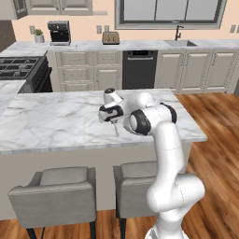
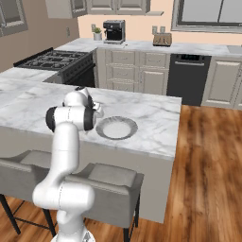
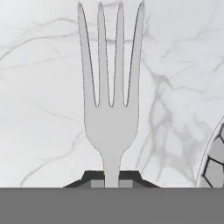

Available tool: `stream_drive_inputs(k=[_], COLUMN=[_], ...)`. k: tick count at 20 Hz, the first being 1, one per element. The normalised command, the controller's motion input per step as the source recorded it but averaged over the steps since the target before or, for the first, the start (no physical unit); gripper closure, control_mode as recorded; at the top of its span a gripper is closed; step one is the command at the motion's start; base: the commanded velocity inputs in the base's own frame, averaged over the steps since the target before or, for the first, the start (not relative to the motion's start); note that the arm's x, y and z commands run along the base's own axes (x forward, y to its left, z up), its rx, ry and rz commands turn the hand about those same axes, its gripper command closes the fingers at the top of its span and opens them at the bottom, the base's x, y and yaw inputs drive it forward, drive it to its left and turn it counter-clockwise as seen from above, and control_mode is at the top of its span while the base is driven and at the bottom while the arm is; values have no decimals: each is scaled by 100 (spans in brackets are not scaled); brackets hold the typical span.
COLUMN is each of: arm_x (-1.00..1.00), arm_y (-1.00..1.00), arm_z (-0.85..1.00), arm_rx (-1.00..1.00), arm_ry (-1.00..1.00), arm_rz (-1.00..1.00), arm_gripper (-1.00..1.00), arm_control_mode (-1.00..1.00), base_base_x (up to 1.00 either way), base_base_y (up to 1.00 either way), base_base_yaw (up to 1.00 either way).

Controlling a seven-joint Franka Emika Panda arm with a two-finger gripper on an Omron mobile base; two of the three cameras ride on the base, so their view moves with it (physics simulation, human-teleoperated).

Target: Take the fork and place it on the left side of the plate. Then take the spoon and place it on the right side of the plate. Make sure they're directly next to the plate.

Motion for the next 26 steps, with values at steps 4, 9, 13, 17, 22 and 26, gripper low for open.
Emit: stream_drive_inputs(k=[4, 9, 13, 17, 22, 26], arm_x=[43, 35, 8, -4, -6, -20], arm_y=[-3, -7, -10, -12, -10, -15], arm_z=[-15, -17, -21, -4, 11, 29], arm_rx=[0, 0, 0, 0, 0, 0], arm_ry=[0, 0, 0, 0, 0, 0], arm_rz=[1, 3, 3, 2, 1, 0], arm_gripper=[100, 100, -100, -100, -100, -100], arm_control_mode=[-100, -100, -100, -100, -100, -100], base_base_x=[0, 0, 0, 0, 0, 0], base_base_y=[0, 0, 0, 0, 0, 0], base_base_yaw=[0, 0, 0, 0, 0, 0])
